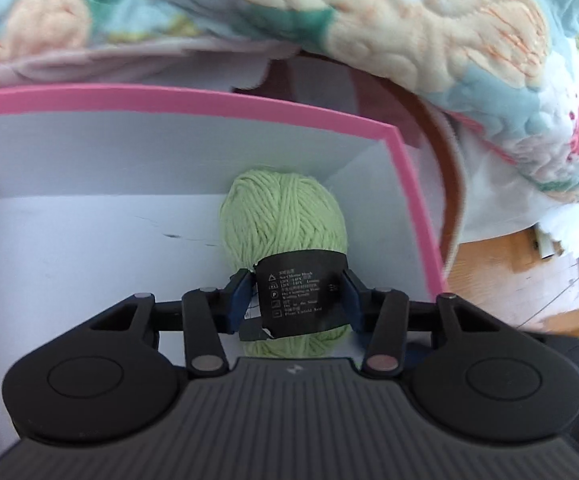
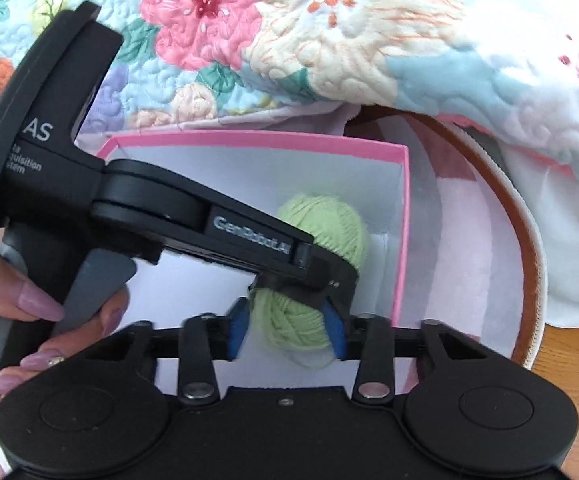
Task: Organize objects
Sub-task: 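Open the right gripper to release the yarn in the box, then move the right gripper to the white soap bar and grasp it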
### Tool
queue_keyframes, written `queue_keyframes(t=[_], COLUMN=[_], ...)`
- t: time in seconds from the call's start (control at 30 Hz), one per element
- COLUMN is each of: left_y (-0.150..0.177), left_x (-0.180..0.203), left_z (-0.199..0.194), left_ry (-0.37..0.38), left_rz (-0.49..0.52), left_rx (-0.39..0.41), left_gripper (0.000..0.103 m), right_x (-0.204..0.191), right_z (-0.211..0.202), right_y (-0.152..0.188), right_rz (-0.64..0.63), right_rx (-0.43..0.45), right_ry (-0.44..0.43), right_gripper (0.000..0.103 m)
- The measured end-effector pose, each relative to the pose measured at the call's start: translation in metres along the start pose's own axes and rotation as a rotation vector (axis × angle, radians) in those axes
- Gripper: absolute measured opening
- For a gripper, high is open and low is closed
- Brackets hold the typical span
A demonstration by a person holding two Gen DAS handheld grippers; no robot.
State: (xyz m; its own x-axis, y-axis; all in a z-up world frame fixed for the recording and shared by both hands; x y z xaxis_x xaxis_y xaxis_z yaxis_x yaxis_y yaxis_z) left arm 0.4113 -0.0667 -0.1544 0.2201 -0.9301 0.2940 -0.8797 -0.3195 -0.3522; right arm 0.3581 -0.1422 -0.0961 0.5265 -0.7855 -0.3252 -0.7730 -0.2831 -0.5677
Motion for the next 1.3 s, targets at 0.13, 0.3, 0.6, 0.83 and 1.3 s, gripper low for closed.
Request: queue_keyframes(t=[0.13, 0.3, 0.6, 0.83, 1.3], left_y=[-0.006, -0.002, 0.04, 0.074, 0.169], left_x=[0.015, 0.01, -0.011, -0.007, -0.027], left_z=[0.003, -0.014, -0.097, -0.159, -0.287], left_ry=[-0.045, -0.09, -0.205, -0.274, -0.331], left_rz=[0.029, 0.018, 0.072, 0.14, 0.236], left_rx=[0.023, -0.023, -0.027, -0.04, -0.067], left_gripper=[0.047, 0.053, 0.058, 0.059, 0.082], right_x=[0.003, 0.006, -0.03, -0.062, -0.113], right_z=[0.0, -0.009, -0.064, -0.101, -0.194], right_y=[0.003, 0.007, 0.051, 0.05, 0.07], right_rz=[-0.022, 0.01, 0.118, 0.125, 0.024], right_rx=[0.018, 0.035, 0.072, -0.007, -0.097], right_ry=[0.034, 0.005, -0.158, -0.144, -0.294], right_gripper=[0.002, 0.011, 0.026, 0.028, 0.071])
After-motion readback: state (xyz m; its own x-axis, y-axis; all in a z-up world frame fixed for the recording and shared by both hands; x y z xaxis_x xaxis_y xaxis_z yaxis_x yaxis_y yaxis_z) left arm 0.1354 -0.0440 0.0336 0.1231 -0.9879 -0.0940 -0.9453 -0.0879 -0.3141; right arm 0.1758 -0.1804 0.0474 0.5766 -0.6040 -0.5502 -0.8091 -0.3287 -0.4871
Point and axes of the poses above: each gripper's, at about its wrist camera, not at the fingertips, and z roughly the way its jaws point, x to its right, y to its underside, the point moved 4 cm from there along z, roughly the way its jaws point, and after that the axes turned 13 degrees about -y, right-handed, at the moved point
